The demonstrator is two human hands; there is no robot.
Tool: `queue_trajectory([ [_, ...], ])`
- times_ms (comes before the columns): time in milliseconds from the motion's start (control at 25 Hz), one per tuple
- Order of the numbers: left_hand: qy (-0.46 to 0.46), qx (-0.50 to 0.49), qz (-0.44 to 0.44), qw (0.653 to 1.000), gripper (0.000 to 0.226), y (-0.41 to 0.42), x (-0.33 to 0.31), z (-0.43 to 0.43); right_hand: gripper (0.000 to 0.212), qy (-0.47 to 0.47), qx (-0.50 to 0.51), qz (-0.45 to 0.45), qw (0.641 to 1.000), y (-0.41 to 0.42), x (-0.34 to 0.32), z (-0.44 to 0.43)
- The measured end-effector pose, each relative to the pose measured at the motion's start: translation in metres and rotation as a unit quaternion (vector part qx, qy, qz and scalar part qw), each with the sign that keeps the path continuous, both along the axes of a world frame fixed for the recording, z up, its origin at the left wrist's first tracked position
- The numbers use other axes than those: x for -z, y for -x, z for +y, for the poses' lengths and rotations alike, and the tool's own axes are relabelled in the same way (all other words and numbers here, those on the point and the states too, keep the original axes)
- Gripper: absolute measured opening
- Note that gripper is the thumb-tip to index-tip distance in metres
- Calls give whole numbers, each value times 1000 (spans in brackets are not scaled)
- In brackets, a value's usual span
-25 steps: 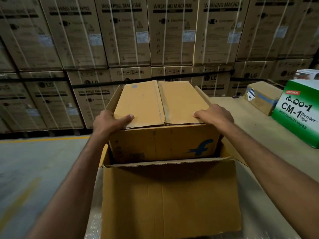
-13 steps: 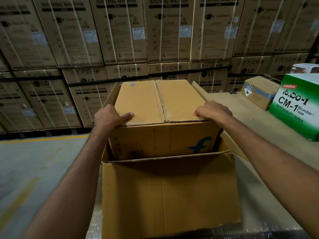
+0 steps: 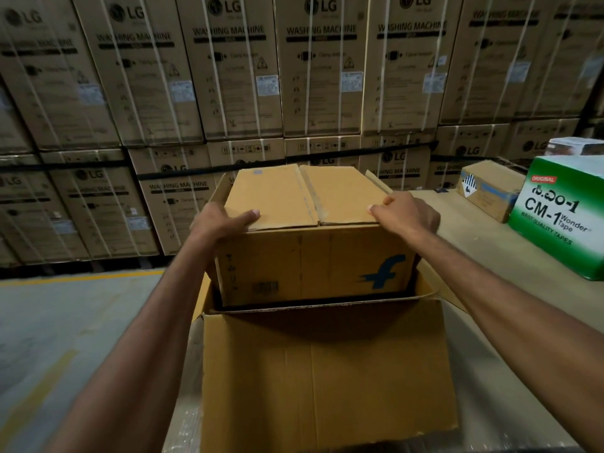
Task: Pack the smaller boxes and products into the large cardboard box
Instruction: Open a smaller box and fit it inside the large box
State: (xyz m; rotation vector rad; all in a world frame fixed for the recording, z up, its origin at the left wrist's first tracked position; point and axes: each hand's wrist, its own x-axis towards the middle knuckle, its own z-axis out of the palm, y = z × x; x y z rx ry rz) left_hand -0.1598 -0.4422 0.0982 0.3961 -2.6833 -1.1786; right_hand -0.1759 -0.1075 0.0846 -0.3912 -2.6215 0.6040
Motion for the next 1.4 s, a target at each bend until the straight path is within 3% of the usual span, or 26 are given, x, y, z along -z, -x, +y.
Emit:
queue_trajectory([
  [160,-51,-11,46,998,73,-4,-24,4,23,45,10,94,994,-3,-14,3],
  [280,-95,-1,128,987,84,-11,-35,9,23,55,-5,152,987,-7,-33,6],
  [720,-109,2,260,959,62,-7,-113,73,36,98,1,276,956,-8,-125,68],
  [1120,-99,114,298,942,60,-8,-133,297,40,106,110,303,941,-55,-141,287],
  [1400,-98,168,235,952,56,-13,-69,455,34,117,141,239,954,-84,-77,436],
])
